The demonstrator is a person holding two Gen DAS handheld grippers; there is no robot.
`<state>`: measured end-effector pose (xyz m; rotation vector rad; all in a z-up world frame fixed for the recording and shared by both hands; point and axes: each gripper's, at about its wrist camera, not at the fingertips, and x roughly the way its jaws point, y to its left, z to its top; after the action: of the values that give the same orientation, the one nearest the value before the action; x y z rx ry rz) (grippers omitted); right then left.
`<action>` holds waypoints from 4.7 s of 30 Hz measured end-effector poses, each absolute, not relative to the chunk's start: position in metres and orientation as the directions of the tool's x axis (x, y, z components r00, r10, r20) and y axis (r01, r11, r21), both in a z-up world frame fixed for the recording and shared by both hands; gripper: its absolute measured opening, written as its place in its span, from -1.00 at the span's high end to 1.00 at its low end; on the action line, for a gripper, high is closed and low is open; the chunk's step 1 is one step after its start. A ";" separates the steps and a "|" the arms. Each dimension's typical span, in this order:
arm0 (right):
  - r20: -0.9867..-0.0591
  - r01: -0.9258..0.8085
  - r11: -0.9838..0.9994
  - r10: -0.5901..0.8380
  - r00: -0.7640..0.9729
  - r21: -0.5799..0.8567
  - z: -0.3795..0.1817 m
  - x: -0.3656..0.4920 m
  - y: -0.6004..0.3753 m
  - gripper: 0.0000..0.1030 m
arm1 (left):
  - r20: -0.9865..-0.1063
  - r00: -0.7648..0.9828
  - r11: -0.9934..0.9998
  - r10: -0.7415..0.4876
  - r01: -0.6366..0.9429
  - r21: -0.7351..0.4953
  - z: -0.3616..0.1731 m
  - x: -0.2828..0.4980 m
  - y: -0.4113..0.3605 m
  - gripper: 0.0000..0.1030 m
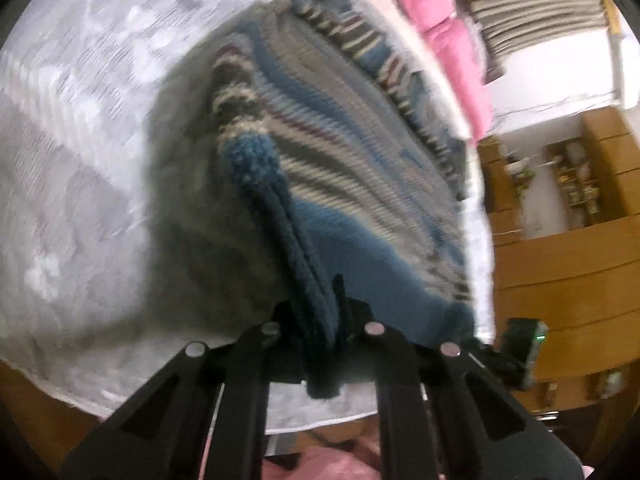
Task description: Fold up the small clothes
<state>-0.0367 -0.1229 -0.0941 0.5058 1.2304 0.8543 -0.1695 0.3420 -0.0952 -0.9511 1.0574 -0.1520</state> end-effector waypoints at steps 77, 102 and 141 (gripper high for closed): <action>-0.913 -0.645 0.746 0.362 0.186 0.164 -0.112 0.191 0.001 0.73 | -0.897 0.443 1.000 -0.006 0.025 0.005 -0.101 0.079 0.337 0.85; -0.723 -0.532 0.795 0.547 0.421 0.292 0.021 0.300 -0.039 0.80 | -0.640 0.768 0.976 -0.040 -0.106 -0.189 0.016 0.181 0.361 0.90; -0.845 -0.413 0.822 0.500 0.191 0.394 -0.076 0.221 -0.099 0.08 | -0.777 0.609 0.967 -0.161 -0.061 -0.248 -0.044 0.130 0.323 0.09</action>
<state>0.2208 -0.0991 -0.0759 0.0845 1.2210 0.6423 0.1300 0.3230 -0.0444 -0.2612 0.9174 -0.0583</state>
